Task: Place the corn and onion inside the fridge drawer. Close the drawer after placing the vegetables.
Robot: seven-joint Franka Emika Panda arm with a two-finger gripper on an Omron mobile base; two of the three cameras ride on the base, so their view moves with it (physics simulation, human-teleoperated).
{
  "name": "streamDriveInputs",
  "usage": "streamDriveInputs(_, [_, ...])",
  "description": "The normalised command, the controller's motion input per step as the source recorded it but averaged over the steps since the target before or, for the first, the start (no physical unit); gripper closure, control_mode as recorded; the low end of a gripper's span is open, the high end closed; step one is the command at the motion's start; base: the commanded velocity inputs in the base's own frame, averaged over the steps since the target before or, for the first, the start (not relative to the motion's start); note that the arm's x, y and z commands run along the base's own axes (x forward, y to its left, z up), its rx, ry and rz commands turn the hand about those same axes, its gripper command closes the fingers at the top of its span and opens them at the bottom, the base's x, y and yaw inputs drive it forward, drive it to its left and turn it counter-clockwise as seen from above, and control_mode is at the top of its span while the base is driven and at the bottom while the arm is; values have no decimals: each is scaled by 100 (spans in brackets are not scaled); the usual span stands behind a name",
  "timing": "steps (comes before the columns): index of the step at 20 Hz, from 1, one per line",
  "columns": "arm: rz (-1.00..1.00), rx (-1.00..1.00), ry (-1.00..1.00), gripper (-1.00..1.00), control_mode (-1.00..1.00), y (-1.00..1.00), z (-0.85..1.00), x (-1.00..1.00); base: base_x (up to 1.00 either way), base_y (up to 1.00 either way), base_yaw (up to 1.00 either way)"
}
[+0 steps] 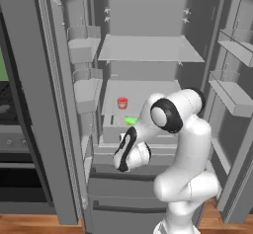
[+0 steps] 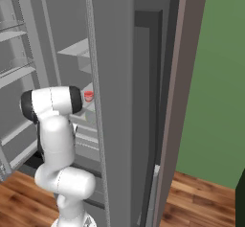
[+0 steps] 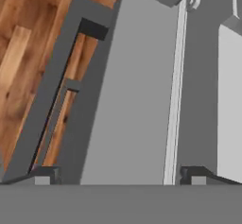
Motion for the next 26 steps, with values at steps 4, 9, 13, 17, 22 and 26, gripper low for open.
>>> streamDriveInputs(4, [0, 0, 0, -100, -100, 0, 42, 60, 0, 0, 0])
streamDriveInputs(9, [0, 0, 0, -100, -100, 0, 62, 55, 0, 0, 0])
streamDriveInputs(13, [-1, 0, 0, -100, -100, 0, 39, 51, 0, 0, 0])
streamDriveInputs(17, [0, 0, 0, -100, -100, 0, 7, 60, 0, 0, 0])
streamDriveInputs(22, [0, 0, 0, -100, -100, 0, 0, 63, 0, 0, 0])
streamDriveInputs(26, [0, 0, 0, -100, -100, 0, 0, 62, 0, 0, 0])
